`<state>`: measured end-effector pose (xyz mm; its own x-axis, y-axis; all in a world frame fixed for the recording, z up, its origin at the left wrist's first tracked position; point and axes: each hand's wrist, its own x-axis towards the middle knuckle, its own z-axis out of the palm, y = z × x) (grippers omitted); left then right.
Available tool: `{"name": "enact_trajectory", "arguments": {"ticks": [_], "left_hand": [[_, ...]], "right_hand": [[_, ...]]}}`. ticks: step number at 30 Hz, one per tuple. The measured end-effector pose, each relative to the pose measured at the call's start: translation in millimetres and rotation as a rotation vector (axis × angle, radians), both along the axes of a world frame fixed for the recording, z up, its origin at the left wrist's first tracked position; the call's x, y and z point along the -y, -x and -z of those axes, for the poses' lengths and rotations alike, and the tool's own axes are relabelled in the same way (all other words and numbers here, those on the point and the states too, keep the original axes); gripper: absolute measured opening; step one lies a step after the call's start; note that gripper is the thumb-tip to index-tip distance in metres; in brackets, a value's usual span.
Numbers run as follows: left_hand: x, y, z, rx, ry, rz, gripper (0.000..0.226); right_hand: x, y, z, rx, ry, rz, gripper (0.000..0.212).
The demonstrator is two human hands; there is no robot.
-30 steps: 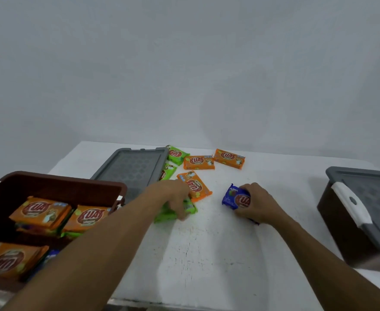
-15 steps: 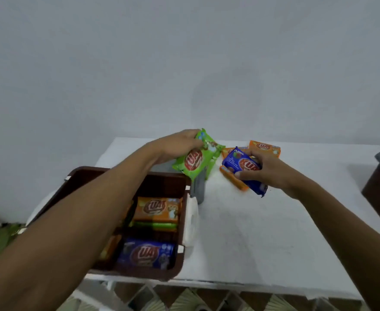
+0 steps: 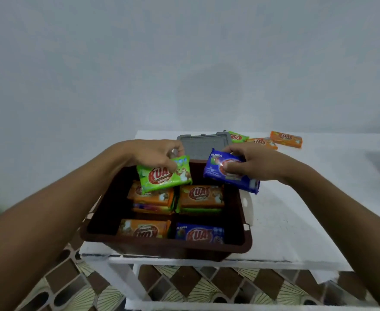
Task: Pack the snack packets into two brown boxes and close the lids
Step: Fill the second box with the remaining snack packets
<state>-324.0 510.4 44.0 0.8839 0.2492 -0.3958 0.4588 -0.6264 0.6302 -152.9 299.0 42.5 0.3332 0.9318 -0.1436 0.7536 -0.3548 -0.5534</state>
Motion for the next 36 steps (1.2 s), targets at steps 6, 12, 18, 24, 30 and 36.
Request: {"name": "enact_trajectory", "arguments": {"ticks": [6,12,18,24,30,36], "left_hand": [[-10.2,38.3,19.8,-0.149,0.057,0.236,0.031],[0.9,52.8,52.1,-0.261,-0.067,0.351,0.032],[1.2,60.3,57.2,-0.286,-0.307,0.378,0.032],[0.7,61.5,55.0,-0.321,-0.293,0.401,0.036],[2.8,50.0,47.9,-0.385,-0.354,0.408,0.03],[25.7,5.7,20.3,0.076,-0.45,0.346,0.014]], "right_hand": [[-25.4,43.0,-8.3,0.158,0.174,-0.285,0.031],[-33.2,72.7,24.0,0.246,0.394,-0.447,0.039],[-23.4,77.8,53.7,0.473,0.368,-0.472,0.036],[-20.2,78.6,54.6,0.512,0.312,-0.527,0.037],[-10.2,69.8,46.8,0.426,0.156,-0.53,0.03],[13.0,-1.6,30.4,0.258,-0.389,-0.161,0.016]]}}
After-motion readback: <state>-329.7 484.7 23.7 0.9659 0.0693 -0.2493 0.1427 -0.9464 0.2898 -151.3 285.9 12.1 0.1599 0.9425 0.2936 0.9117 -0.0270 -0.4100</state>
